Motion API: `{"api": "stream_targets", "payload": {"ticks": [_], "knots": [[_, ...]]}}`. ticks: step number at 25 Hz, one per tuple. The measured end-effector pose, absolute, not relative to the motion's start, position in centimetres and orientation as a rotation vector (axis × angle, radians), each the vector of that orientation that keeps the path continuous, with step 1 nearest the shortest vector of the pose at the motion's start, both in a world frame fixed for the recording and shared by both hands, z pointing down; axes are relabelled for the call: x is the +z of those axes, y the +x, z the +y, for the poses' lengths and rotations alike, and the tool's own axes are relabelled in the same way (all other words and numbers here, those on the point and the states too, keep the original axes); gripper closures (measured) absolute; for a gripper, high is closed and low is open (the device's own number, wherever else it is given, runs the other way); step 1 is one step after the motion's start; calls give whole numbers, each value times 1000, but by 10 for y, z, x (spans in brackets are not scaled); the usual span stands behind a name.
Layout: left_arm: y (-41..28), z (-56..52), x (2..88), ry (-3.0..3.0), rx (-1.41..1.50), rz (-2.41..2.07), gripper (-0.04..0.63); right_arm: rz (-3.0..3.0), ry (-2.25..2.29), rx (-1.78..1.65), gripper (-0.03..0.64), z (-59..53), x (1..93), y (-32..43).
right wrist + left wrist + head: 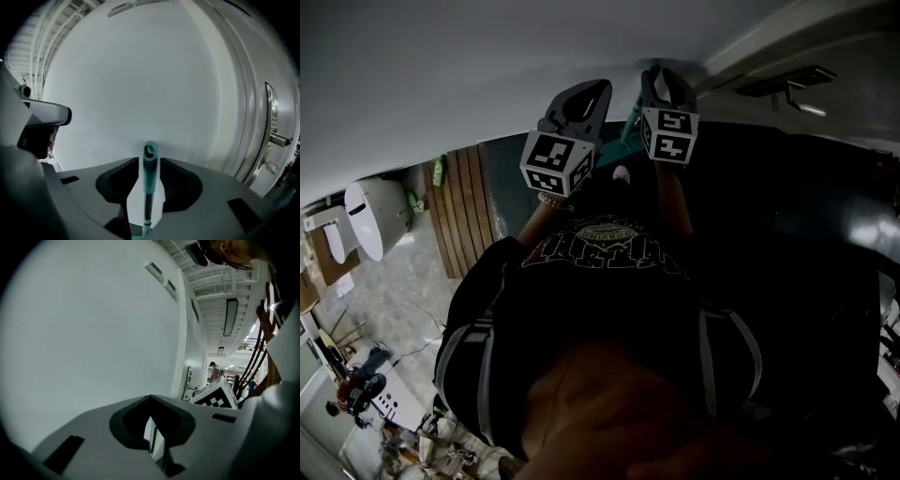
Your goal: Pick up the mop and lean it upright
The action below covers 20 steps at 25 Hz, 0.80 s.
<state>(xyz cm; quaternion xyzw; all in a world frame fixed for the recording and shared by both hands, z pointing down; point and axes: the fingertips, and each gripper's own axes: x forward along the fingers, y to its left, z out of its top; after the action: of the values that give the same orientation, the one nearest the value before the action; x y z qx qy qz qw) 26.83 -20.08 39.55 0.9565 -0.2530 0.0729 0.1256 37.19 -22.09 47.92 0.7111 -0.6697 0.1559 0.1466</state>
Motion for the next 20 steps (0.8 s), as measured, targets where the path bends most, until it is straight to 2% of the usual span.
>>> {"api": "stream_targets", "payload": {"ticks": [9, 20], "knots": [[252, -206, 398, 2768, 227, -783, 557, -1844, 2099, 414, 485, -235, 488, 377], [262, -203, 401, 2767, 229, -756, 557, -1917, 2073, 440, 503, -220, 486, 378]]}}
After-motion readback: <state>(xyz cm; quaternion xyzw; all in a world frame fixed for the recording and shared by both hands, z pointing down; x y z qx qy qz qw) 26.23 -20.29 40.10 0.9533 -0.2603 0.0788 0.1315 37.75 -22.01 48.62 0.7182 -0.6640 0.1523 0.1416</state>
